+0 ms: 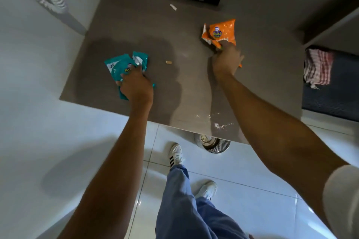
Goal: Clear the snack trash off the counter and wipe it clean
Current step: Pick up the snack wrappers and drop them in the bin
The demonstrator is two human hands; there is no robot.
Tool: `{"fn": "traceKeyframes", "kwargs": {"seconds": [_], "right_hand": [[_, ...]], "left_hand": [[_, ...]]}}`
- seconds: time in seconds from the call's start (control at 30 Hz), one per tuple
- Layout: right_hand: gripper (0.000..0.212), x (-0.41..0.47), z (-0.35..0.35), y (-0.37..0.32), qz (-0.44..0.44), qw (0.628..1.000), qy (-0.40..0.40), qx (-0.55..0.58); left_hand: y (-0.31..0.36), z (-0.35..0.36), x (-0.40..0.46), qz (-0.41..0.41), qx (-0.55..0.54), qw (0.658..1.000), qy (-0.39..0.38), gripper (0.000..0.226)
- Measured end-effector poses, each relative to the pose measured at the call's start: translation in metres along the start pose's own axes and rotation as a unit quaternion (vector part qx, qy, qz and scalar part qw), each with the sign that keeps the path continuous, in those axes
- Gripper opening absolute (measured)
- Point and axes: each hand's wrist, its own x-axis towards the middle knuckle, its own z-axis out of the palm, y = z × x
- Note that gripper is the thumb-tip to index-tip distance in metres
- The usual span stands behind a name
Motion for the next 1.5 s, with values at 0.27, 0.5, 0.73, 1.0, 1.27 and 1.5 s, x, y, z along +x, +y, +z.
{"fn": "traceKeyframes", "kwargs": {"seconds": [0.27, 0.5, 0.73, 1.0, 1.27, 1.5], "right_hand": [[0.039, -0.136, -0.059, 0.024, -0.119, 0.951, 0.176, 0.224], [0.033, -0.270, -0.100, 0.080, -0.195, 0.917, 0.135, 0.320], [0.044, -0.352, -0.116, 0.179, -0.141, 0.909, -0.110, 0.376], [0.054, -0.365, -0.009, 0.291, 0.055, 0.884, -0.256, 0.387], [0.041, -0.262, 0.213, 0.373, 0.301, 0.781, -0.210, 0.506], [0.046, -0.209, 0.303, 0.422, 0.477, 0.741, -0.255, 0.398]], "left_hand": [[0.008, -0.054, -0.073, -0.040, -0.370, 0.917, 0.142, 0.033], [0.032, -0.056, -0.237, -0.088, -0.633, 0.768, -0.044, 0.021], [0.024, -0.020, -0.351, -0.167, -0.615, 0.693, -0.336, 0.023], [-0.009, 0.147, -0.370, -0.192, -0.560, 0.685, -0.424, 0.031], [0.007, 0.395, -0.279, -0.036, -0.367, 0.781, -0.504, 0.055], [0.010, 0.525, -0.238, 0.031, -0.087, 0.852, -0.514, 0.042]]}}
